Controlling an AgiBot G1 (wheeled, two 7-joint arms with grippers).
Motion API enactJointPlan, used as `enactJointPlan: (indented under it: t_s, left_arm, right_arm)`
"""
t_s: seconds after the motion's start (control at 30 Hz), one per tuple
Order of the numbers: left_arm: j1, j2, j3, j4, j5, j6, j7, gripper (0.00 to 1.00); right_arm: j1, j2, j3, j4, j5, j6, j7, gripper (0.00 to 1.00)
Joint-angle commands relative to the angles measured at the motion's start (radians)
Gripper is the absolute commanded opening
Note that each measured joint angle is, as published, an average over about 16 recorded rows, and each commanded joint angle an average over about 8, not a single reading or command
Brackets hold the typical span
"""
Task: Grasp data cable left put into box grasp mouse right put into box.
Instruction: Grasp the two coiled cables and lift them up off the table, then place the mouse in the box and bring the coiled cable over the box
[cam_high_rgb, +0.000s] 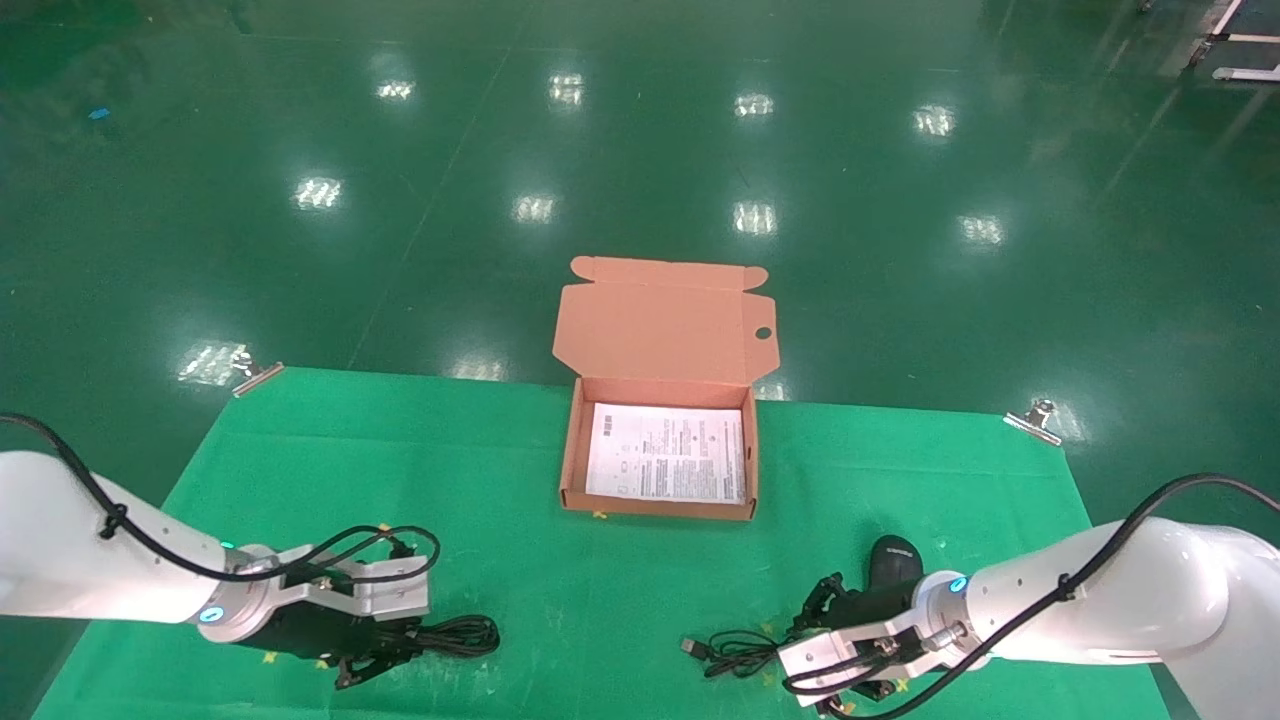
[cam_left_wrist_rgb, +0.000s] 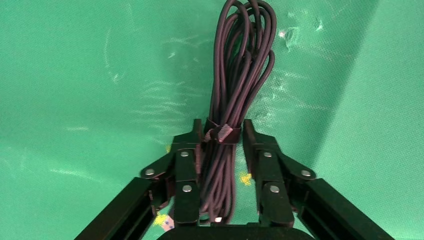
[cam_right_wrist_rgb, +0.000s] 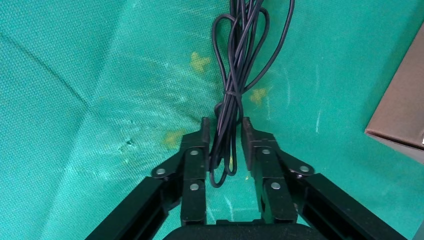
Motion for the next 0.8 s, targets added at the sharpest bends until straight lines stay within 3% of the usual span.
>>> enactJointPlan:
  t_s: [0.03,0.23,0.4,0.63,0.8]
  left_arm:
    - [0.0,0.0,0.0,-0.001,0.0,0.0,0.0,0.0]
    - [-0.001,-0.004,0.0,-0.003,-0.001,0.004,0.001,0.0]
    - [-0.018,-0.067,0.0,-0.067,0.003,0.051,-0.004,0.0]
    - [-0.07,-0.248,-0.027,-0.378,0.017,0.134,-0.142,0.0]
    - [-0.123,-0.318,-0.05,-0.615,0.08,0.119,-0.233,0.0]
  right_arm:
    - [0.0,0.0,0.0,0.0,0.0,0.0,0.0,0.0]
    - [0.0,0.001,0.0,0.001,0.0,0.0,0.001,0.0]
    - [0.026,0.045,0.031,0.045,0.04,-0.02,0.009,0.0]
    - [0.113,0.195,0.135,0.23,0.131,-0.065,0.119,0.0]
    - [0.193,0.22,0.193,0.278,0.165,-0.049,0.187,0.0]
